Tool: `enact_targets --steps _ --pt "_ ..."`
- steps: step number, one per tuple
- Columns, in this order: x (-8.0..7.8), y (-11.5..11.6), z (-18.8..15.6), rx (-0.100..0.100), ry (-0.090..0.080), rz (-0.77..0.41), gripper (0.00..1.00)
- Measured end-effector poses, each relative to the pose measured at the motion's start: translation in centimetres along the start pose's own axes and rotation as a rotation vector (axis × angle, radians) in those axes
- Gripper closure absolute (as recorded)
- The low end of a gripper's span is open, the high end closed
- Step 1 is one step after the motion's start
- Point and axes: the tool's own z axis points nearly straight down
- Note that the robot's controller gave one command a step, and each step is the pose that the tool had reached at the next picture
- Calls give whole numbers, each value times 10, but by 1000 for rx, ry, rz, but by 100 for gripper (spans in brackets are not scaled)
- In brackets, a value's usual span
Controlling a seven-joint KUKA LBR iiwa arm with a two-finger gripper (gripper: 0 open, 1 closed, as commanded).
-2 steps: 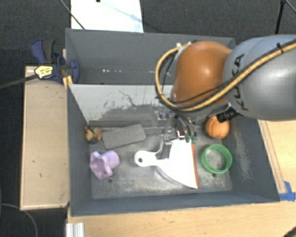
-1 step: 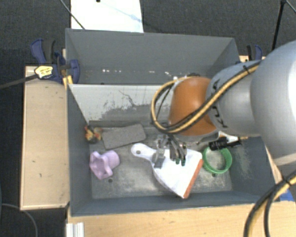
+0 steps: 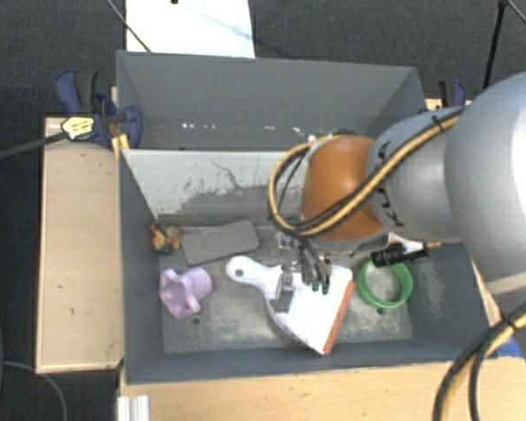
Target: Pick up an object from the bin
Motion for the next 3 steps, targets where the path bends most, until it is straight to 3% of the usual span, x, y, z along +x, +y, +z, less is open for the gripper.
enact_targets --steps 1,2,3 --pt "0 0 0 0 -1 1 100" --pt "0 0 0 0 -1 2 100" --pt "-4 13 -138 0 2 -23 100"
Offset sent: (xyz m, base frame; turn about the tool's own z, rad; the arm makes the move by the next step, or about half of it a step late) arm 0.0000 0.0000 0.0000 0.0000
